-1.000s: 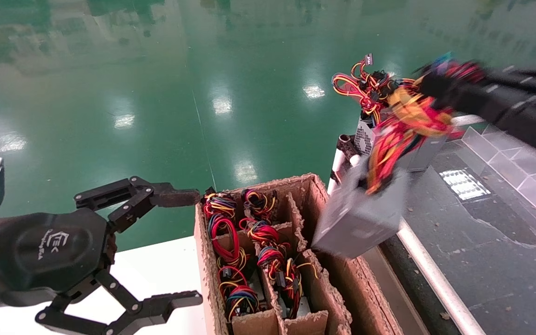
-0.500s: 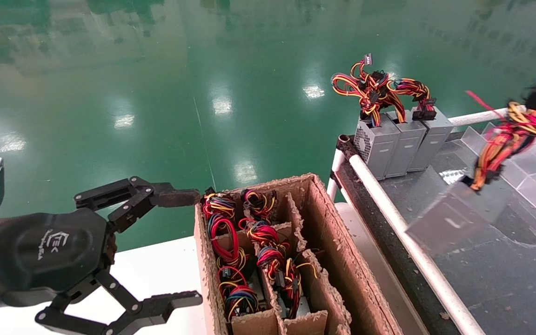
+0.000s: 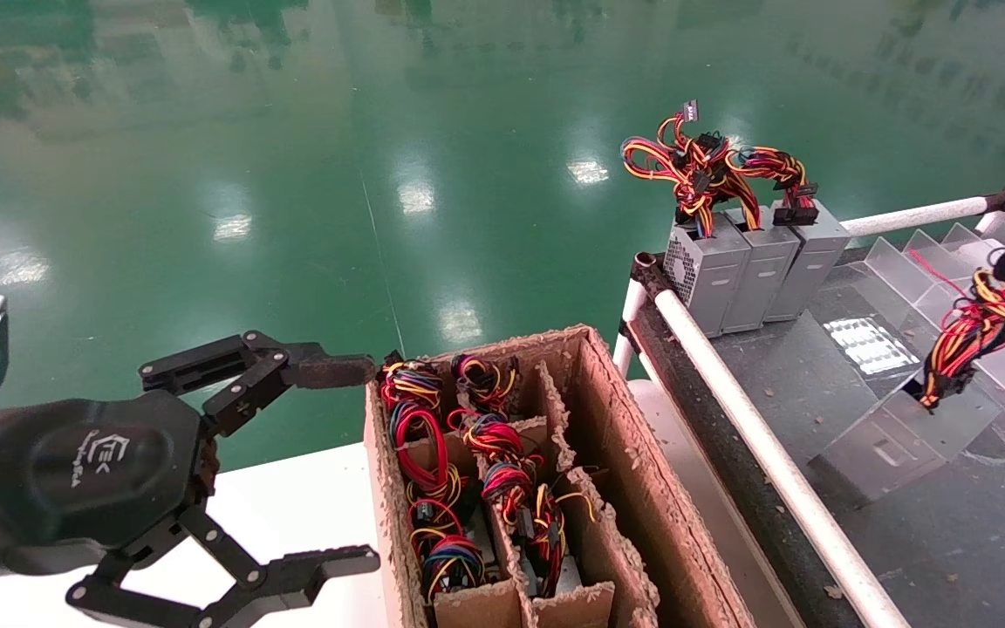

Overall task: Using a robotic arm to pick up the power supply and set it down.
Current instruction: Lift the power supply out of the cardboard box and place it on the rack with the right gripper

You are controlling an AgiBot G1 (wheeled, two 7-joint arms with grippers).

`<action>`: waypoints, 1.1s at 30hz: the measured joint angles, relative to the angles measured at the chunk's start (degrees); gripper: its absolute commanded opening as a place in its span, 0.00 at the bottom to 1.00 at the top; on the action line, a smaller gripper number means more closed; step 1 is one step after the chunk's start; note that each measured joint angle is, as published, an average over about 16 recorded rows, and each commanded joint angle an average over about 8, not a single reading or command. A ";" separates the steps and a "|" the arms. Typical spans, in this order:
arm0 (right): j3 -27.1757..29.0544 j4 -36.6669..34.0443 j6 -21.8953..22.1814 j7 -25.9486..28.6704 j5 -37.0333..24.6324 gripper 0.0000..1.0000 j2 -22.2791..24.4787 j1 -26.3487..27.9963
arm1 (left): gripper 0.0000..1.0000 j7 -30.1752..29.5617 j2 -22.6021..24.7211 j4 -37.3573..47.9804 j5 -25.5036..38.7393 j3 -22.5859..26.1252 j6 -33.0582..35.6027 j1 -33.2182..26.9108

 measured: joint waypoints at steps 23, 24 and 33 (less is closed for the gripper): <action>-6.82 -8.38 0.41 -5.75 -10.59 0.00 -11.04 10.99 | 1.00 0.03 -0.02 0.00 -0.04 0.05 -0.02 -0.01; -6.99 -8.76 0.40 -5.92 -10.79 0.00 -11.47 11.38 | 1.00 0.03 -0.02 0.00 -0.04 0.05 -0.02 -0.01; -8.00 -11.56 0.34 -6.94 -11.59 0.00 -14.82 14.55 | 1.00 0.04 -0.03 0.00 -0.05 0.07 -0.03 -0.02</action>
